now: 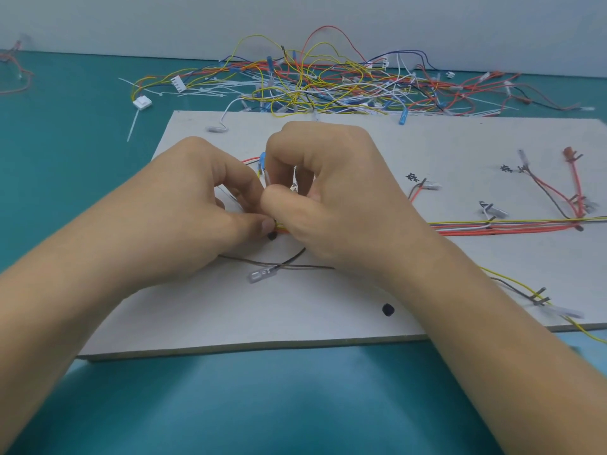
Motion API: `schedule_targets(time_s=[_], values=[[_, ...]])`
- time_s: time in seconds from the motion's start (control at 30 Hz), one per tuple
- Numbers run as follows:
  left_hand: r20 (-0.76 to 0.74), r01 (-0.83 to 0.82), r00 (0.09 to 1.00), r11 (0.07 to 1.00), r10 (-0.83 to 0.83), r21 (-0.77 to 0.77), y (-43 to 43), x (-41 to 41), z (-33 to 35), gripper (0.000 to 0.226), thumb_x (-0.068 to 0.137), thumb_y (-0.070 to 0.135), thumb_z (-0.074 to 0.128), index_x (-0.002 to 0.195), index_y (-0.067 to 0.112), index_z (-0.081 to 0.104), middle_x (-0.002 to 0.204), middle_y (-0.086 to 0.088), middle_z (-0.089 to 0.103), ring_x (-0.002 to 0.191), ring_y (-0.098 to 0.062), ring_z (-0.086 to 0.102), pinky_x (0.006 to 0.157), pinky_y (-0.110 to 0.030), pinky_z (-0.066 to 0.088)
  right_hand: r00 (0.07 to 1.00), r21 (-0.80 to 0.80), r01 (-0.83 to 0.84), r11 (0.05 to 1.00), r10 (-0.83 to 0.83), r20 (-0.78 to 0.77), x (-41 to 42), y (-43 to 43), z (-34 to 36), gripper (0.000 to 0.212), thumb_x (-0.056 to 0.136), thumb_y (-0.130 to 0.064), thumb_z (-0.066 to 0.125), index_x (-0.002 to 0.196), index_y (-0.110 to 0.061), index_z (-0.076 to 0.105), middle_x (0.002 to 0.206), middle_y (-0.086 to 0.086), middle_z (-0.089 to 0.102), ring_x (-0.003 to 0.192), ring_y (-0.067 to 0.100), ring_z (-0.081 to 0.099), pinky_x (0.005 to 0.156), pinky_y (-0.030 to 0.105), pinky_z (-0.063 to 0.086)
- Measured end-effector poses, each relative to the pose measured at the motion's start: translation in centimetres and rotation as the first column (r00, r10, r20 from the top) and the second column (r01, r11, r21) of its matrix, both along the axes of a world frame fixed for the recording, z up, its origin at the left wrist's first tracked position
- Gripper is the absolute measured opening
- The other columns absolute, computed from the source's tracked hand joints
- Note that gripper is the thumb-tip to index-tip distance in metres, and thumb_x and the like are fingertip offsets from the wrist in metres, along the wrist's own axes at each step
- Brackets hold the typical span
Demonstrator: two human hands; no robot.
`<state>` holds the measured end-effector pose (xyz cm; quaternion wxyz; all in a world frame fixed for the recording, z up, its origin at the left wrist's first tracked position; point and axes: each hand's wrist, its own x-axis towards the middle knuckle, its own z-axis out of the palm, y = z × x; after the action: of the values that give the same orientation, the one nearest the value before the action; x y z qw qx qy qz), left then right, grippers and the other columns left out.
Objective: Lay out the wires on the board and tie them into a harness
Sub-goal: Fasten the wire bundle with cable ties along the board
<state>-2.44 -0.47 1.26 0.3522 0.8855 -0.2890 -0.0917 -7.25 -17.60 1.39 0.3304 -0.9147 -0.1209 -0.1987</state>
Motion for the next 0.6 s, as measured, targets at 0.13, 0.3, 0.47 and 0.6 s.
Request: schedule_targets(time_s=[0.13,0.3,0.47,0.6], values=[[0.009,0.012,1.000,1.000,-0.012,0.007,-0.03,0.00,0.01,0.014,0.072,0.044,0.072,0.085,0.041,0.077,0.040,0.005,0.034,0.040,-0.012,0.024,0.041,-0.022,0.023,1.000,-0.003,0.002,1.000,-0.002,0.016,-0.07,0.07,0.04,0.011,0.075,-0.018,0.058,0.070,-0.008,0.059,0.068,-0.001,0.054,0.069,0.021,0.049,0.061,0.046,0.046],[0.021,0.022,1.000,1.000,-0.022,0.004,0.02,-0.05,0.08,0.013,0.072,0.044,0.070,0.084,0.044,0.076,0.039,0.004,0.037,0.039,-0.011,0.024,0.037,-0.018,0.026,1.000,-0.013,0.012,1.000,-0.012,-0.001,-0.12,0.18,0.04,0.010,0.076,-0.018,0.060,0.069,-0.010,0.060,0.065,-0.003,0.053,0.066,0.019,0.048,0.060,0.043,0.047],[0.008,-0.003,1.000,1.000,0.003,0.009,-0.13,-0.21,-0.05,0.013,0.072,0.044,0.071,0.084,0.046,0.073,0.038,0.004,0.039,0.034,-0.010,0.027,0.035,-0.018,0.027,0.989,-0.022,0.066,0.998,-0.069,-0.128,0.07,-0.51,0.27,0.007,0.074,-0.026,0.066,0.070,-0.019,0.065,0.068,-0.006,0.064,0.062,0.007,0.056,0.058,0.031,0.050],[0.016,-0.021,1.000,1.000,0.021,0.007,-0.23,-0.24,-0.04,0.017,0.068,0.045,0.070,0.084,0.044,0.072,0.037,0.003,0.039,0.033,-0.011,0.027,0.034,-0.018,0.027,0.968,-0.014,0.051,0.999,-0.052,-0.245,0.18,-0.74,-0.06,0.006,0.074,-0.025,0.071,0.070,-0.022,0.067,0.067,-0.008,0.066,0.058,0.003,0.055,0.052,0.022,0.043]])
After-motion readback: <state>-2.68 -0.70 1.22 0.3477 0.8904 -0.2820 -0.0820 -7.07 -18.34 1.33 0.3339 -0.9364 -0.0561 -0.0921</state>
